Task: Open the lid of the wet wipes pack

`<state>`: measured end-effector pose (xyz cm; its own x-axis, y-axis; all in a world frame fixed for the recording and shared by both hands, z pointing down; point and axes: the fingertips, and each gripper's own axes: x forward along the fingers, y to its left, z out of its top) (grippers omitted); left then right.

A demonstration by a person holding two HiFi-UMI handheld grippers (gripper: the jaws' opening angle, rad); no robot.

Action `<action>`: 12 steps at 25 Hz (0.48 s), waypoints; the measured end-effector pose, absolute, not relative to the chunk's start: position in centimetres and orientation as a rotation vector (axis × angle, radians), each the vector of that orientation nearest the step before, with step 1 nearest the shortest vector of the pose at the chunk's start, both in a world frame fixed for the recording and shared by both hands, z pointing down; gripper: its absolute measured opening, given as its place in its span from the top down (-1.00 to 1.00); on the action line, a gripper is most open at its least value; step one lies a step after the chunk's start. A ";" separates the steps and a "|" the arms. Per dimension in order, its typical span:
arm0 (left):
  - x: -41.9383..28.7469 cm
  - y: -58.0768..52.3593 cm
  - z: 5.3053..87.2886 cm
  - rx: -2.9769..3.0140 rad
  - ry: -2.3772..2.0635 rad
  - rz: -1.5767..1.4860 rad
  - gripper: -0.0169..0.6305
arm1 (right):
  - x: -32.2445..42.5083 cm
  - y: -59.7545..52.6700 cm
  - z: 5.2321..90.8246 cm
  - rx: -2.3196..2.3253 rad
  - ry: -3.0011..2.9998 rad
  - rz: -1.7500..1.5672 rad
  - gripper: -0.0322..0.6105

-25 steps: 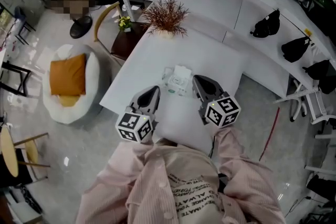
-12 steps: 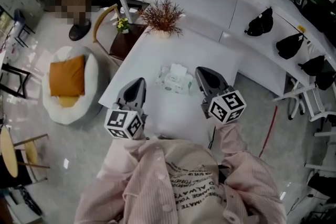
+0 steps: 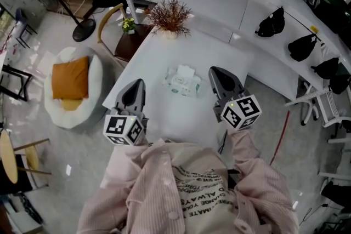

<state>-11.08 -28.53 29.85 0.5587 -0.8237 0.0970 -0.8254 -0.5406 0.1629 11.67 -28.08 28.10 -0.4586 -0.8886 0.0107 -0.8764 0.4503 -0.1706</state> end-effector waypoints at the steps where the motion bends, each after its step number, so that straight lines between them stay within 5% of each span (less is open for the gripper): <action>1: -11.1 -28.5 29.8 2.600 -1.398 0.013 0.96 | 11.8 -28.1 28.1 -1.596 2.604 -0.233 0.90; 12: -10.9 -27.9 30.4 2.591 -1.409 0.051 0.96 | 12.6 -27.7 28.4 -1.645 2.592 -0.218 0.90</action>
<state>-10.93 -27.88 30.39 0.5471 -0.8282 0.1215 -0.8348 -0.5293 0.1513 12.59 -27.71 28.44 -0.4274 -0.9038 0.0217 -0.8947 0.4194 -0.1534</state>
